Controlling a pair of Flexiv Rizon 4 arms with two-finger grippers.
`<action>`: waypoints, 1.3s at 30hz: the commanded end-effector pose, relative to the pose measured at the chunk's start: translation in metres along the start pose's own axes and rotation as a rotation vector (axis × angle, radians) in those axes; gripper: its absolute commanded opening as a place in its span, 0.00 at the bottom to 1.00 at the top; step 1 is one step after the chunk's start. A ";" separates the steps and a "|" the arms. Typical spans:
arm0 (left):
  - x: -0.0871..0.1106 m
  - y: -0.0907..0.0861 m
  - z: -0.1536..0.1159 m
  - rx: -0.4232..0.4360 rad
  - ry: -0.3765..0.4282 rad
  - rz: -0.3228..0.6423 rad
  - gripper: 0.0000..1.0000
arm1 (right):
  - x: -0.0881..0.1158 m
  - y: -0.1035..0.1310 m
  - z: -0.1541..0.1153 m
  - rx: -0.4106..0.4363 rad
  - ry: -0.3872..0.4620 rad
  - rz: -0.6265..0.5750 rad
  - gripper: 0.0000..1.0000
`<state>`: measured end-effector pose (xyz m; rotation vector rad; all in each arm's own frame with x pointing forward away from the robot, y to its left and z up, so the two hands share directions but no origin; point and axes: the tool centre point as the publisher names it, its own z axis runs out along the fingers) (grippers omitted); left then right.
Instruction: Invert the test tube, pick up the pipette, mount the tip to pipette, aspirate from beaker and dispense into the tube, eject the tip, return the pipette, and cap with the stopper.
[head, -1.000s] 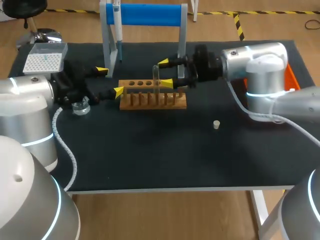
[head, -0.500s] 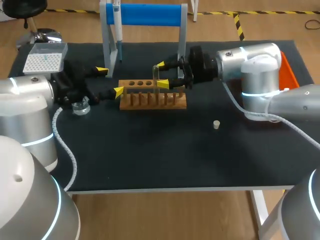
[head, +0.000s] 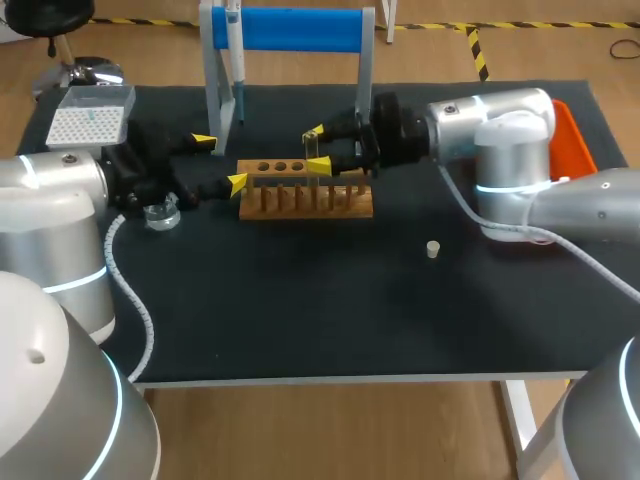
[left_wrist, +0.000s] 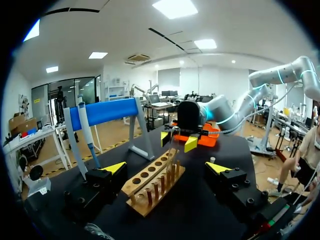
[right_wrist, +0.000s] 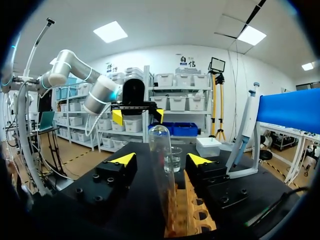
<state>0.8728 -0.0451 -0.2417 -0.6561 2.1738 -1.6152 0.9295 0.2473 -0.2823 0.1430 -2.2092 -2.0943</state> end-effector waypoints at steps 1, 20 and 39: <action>0.000 0.001 0.001 0.002 -0.002 0.000 1.00 | -0.004 -0.002 0.002 -0.007 0.001 0.000 0.54; 0.000 0.001 0.001 0.002 -0.002 0.000 1.00 | -0.003 0.001 0.004 -0.017 0.003 -0.004 0.00; 0.000 0.001 0.001 0.002 -0.002 0.000 1.00 | -0.004 0.014 -0.004 -0.057 -0.021 0.019 0.00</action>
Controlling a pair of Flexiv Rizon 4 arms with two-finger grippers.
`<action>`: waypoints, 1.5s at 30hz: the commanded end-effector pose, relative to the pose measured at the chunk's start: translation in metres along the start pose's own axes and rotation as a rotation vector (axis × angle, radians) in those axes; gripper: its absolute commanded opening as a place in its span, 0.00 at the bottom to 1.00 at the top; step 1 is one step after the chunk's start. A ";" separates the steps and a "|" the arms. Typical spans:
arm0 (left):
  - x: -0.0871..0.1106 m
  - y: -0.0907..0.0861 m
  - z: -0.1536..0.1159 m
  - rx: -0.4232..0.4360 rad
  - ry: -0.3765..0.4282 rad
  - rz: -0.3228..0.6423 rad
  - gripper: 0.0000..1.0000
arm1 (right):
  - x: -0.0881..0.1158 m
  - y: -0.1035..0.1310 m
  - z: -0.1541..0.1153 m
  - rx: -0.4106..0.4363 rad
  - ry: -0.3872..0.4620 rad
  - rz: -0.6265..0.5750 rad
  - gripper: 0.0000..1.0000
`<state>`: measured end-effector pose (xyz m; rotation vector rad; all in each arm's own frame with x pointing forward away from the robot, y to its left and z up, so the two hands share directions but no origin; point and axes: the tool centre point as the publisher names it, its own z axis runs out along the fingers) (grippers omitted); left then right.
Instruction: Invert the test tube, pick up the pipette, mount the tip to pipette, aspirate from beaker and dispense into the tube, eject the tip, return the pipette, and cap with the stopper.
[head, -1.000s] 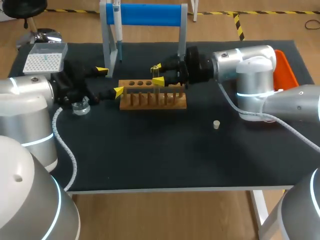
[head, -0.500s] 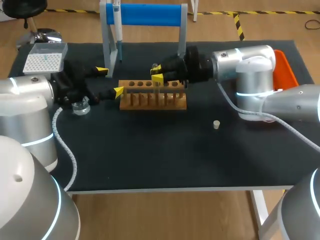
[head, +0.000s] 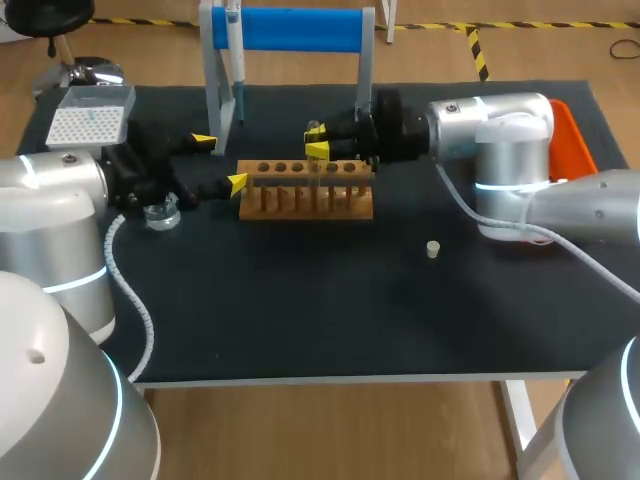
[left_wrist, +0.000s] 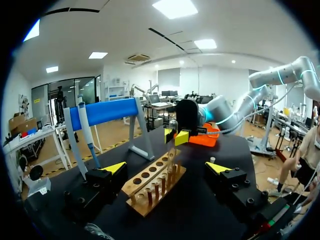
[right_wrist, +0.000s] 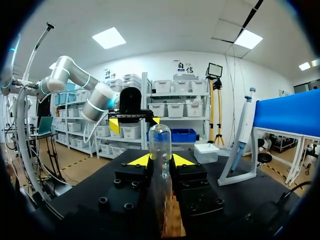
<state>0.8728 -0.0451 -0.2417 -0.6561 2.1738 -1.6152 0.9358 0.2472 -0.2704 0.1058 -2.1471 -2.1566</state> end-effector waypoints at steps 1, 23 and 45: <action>0.000 0.001 0.001 0.002 -0.002 0.000 1.00 | 0.001 0.002 -0.003 0.001 -0.010 0.007 0.00; 0.000 0.001 0.001 0.002 -0.002 0.000 1.00 | -0.004 0.027 -0.001 0.013 -0.020 -0.006 0.00; 0.000 0.001 0.001 0.002 -0.002 0.000 1.00 | 0.001 0.053 0.002 0.004 -0.025 -0.030 0.00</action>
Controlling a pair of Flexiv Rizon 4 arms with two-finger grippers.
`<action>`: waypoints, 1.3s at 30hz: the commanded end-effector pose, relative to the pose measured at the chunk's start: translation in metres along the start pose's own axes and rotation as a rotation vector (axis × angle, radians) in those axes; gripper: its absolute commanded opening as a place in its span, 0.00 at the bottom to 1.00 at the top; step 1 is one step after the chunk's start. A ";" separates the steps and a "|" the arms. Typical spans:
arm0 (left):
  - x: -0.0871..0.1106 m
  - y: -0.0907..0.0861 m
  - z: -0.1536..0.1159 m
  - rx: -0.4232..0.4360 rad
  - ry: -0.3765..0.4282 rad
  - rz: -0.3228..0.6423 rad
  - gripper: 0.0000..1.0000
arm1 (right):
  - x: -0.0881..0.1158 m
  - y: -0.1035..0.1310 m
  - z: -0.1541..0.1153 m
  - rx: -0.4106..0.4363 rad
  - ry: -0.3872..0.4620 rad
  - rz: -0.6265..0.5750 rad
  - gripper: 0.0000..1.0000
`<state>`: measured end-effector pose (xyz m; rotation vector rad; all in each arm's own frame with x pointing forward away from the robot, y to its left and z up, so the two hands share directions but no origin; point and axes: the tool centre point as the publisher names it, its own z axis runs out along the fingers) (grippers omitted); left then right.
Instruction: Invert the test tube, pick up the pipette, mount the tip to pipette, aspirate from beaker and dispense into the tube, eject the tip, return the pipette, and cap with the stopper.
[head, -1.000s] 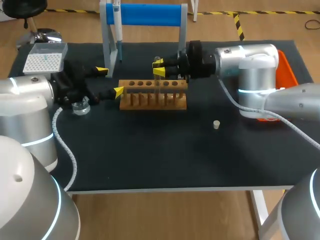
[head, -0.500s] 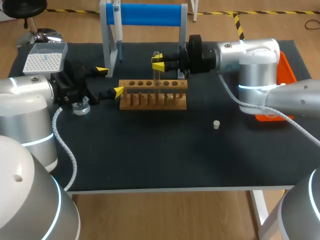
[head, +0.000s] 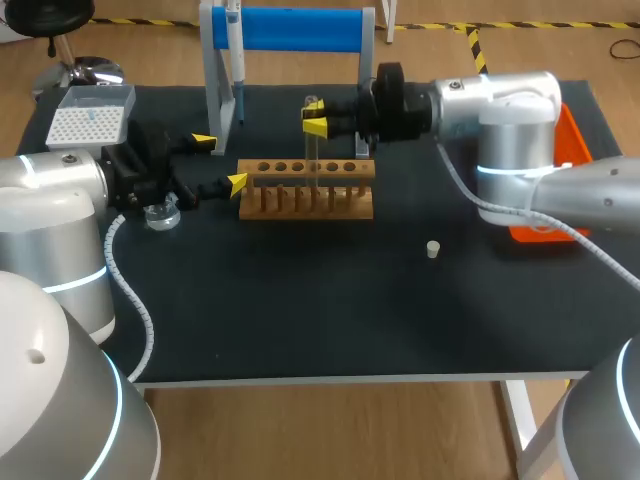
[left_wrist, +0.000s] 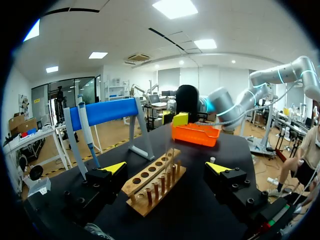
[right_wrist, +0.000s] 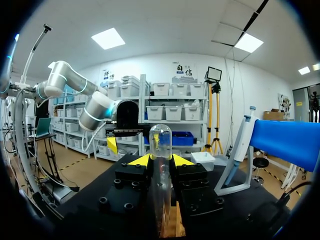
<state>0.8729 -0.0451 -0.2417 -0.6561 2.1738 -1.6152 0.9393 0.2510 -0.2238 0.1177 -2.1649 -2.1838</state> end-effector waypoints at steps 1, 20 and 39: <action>0.000 0.001 0.001 0.002 -0.002 0.000 1.00 | 0.004 0.008 -0.001 0.007 -0.007 -0.004 0.00; 0.000 0.001 0.001 0.002 -0.002 0.000 1.00 | 0.018 0.028 -0.010 -0.002 -0.026 0.005 0.00; 0.000 0.001 0.001 0.002 -0.002 0.000 1.00 | 0.015 0.031 -0.020 -0.045 -0.050 0.266 0.00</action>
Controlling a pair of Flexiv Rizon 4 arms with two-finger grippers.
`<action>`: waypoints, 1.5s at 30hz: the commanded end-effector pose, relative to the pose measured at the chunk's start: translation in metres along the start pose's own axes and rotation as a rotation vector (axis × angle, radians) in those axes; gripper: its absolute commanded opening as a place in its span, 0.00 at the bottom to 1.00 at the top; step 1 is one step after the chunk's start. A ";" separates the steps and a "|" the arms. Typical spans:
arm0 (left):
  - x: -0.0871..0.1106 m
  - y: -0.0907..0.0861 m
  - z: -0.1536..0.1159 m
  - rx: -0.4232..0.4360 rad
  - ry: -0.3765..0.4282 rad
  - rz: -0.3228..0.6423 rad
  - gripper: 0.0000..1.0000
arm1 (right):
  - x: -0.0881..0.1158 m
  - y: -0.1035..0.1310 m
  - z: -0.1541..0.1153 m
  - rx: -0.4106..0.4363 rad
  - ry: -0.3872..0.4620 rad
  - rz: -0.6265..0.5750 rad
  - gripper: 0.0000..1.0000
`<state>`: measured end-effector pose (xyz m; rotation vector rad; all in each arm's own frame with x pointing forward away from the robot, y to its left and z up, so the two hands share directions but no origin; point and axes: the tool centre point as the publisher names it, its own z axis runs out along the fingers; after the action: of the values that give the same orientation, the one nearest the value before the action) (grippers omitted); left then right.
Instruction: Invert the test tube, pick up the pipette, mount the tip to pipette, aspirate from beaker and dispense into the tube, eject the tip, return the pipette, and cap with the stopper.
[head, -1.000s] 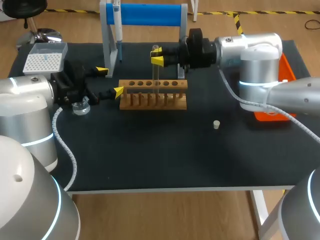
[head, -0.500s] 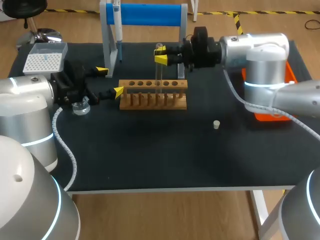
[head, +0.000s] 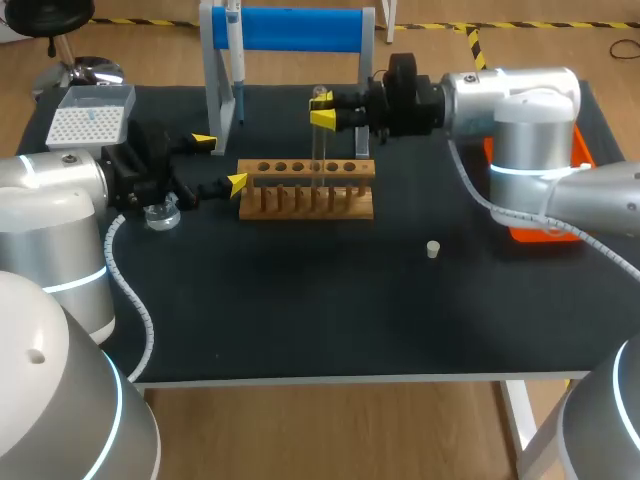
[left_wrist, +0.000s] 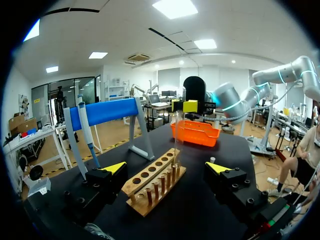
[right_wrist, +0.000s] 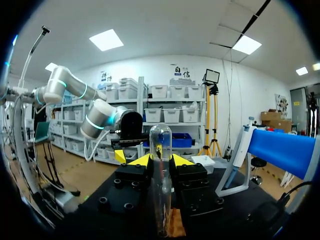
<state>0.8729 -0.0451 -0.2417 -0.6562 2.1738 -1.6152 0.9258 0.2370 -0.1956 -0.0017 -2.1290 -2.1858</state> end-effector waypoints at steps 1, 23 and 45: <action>0.000 0.001 0.001 0.002 -0.002 0.000 1.00 | -0.001 0.002 -0.008 -0.017 -0.013 0.276 0.00; 0.000 0.001 0.001 0.002 -0.002 0.000 1.00 | 0.003 -0.011 -0.013 -0.073 0.010 1.379 0.00; 0.000 0.001 0.001 0.002 -0.002 0.000 1.00 | 0.017 -0.038 -0.027 0.118 0.008 1.730 0.00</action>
<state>0.8729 -0.0451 -0.2417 -0.6561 2.1739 -1.6152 0.9045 0.2127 -0.2341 -1.1380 -1.2393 -1.1718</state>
